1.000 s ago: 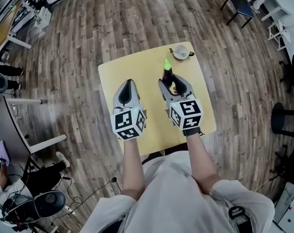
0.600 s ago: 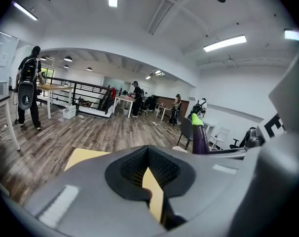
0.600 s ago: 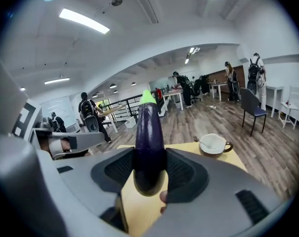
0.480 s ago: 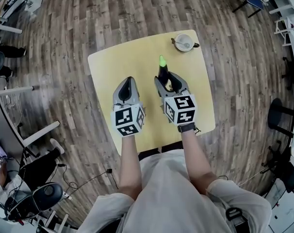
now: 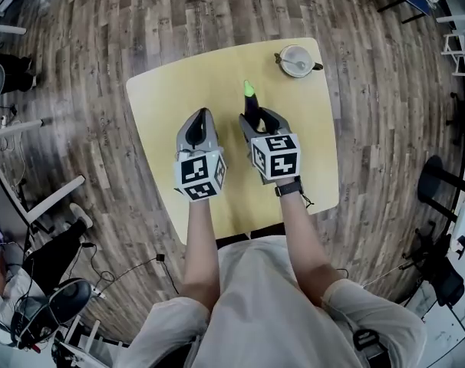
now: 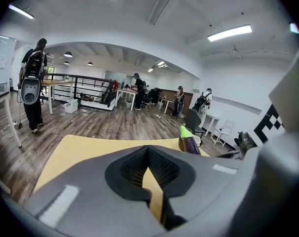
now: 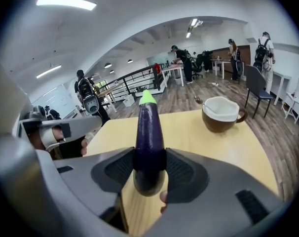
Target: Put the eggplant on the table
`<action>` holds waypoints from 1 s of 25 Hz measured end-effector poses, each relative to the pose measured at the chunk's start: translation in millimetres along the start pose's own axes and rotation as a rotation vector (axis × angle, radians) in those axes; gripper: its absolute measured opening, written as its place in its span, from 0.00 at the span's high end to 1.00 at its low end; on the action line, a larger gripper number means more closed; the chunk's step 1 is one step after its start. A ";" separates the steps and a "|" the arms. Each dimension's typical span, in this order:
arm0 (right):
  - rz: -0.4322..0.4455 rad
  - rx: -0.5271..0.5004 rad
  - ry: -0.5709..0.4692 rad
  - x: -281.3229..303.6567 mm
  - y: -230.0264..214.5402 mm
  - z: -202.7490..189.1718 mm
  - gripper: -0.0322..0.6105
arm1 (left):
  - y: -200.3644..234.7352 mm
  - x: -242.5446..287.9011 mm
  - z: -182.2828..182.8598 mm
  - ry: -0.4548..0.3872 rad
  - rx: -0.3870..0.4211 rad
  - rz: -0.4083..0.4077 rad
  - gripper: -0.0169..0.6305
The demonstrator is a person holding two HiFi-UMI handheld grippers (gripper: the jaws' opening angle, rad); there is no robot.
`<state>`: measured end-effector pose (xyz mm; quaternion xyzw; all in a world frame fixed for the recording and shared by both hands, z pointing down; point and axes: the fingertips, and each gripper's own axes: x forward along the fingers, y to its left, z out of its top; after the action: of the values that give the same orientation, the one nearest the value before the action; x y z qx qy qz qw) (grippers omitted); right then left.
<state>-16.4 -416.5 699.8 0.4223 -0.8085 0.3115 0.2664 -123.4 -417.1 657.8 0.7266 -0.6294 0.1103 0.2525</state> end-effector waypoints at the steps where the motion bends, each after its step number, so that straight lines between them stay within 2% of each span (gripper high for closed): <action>1: -0.002 0.007 0.022 5.4 -2.9 -4.3 0.64 | 1.1 3.8 -2.5 0.002 -0.001 0.002 0.96; 7: -0.017 0.055 0.105 28.9 -17.8 -20.1 0.64 | 7.9 23.1 -18.4 0.023 -0.024 0.009 0.96; 14: -0.025 0.052 0.149 44.6 -25.4 -26.5 0.64 | 10.1 41.5 -39.8 0.047 -0.001 0.006 0.96; 25: -0.030 0.029 0.199 51.7 -28.8 -31.7 0.64 | 6.5 35.3 -32.4 0.019 0.014 0.005 0.96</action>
<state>-12.6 -433.1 764.7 0.4049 -0.7670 0.3597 0.3440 -118.0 -431.6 703.6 0.7258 -0.6278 0.1221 0.2533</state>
